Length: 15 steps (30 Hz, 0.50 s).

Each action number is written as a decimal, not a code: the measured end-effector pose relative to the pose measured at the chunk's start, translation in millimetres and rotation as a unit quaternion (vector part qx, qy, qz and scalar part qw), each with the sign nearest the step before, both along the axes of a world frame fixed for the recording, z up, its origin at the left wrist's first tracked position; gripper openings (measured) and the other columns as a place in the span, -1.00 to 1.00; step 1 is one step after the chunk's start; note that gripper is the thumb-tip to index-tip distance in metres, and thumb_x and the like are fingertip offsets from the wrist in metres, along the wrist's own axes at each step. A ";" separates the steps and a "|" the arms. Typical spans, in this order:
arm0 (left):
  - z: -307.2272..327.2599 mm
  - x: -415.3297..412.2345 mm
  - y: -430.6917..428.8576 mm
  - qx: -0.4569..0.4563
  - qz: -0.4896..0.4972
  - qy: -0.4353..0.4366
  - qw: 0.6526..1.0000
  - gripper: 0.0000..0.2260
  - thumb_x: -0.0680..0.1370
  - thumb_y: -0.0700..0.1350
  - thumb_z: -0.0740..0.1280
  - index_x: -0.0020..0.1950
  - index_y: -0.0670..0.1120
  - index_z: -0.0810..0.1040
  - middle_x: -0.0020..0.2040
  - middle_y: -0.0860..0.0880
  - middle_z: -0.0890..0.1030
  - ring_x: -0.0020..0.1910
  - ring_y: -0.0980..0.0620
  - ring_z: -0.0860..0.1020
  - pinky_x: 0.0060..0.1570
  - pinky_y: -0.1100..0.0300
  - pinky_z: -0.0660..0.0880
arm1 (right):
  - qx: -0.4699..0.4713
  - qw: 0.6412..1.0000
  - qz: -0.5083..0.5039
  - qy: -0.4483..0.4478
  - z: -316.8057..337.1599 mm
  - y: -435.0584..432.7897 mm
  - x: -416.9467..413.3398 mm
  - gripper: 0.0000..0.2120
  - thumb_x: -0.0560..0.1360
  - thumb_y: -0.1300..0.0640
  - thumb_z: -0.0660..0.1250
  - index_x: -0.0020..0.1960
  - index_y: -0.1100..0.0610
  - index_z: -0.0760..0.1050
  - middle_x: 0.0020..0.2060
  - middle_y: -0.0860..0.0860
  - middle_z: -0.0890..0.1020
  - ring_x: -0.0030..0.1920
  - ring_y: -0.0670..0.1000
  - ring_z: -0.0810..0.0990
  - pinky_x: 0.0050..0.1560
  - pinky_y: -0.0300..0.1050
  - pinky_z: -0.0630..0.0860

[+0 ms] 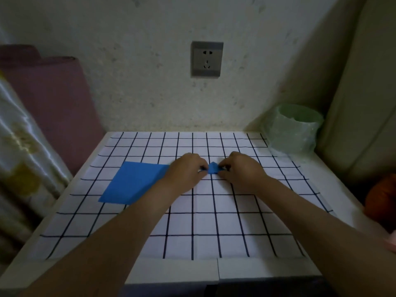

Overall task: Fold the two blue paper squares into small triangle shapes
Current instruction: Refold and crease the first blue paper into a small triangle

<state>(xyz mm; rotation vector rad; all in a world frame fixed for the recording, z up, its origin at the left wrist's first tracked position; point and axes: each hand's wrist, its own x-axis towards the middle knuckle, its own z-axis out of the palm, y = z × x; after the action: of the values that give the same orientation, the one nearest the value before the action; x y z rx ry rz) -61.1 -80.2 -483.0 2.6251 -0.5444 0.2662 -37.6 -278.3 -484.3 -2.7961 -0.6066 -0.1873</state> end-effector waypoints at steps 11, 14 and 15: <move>-11.6 21.7 3.4 -0.036 0.054 0.004 0.998 -0.74 0.57 -0.06 0.38 0.20 -0.15 0.64 0.08 -0.10 0.57 0.14 -0.05 0.48 0.14 0.08 0.46 | 0.023 0.999 -0.034 0.026 -0.9 4.1 24.9 -0.61 0.50 -0.09 0.39 0.25 0.06 0.58 -0.08 -0.05 0.46 -0.13 -0.06 0.46 -0.12 -0.19 0.38; -10.4 23.6 0.9 -0.061 0.076 0.011 0.995 -0.83 0.57 -0.12 0.37 0.04 -0.15 0.71 -0.07 -0.11 0.62 -0.01 -0.05 0.54 0.01 -0.02 0.54 | 0.031 0.998 -0.042 0.040 0.2 4.3 24.4 -0.70 0.54 -0.05 0.34 0.21 0.04 0.61 -0.05 -0.03 0.47 -0.12 -0.06 0.47 -0.09 -0.18 0.40; -10.2 24.6 -0.1 -0.068 0.083 0.014 0.994 -0.83 0.57 -0.12 0.36 -0.05 -0.16 0.72 -0.15 -0.11 0.63 -0.09 -0.05 0.55 -0.05 -0.04 0.55 | 0.041 0.997 -0.047 0.044 0.3 5.0 24.1 -0.72 0.56 -0.04 0.31 0.20 0.04 0.62 -0.05 -0.03 0.47 -0.12 -0.05 0.47 -0.09 -0.18 0.40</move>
<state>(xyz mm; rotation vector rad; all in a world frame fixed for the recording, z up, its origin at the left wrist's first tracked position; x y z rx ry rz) -36.5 -80.2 -493.2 2.5399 -0.2874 0.3066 -13.5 -273.3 -484.0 -2.7388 -0.4380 -0.1038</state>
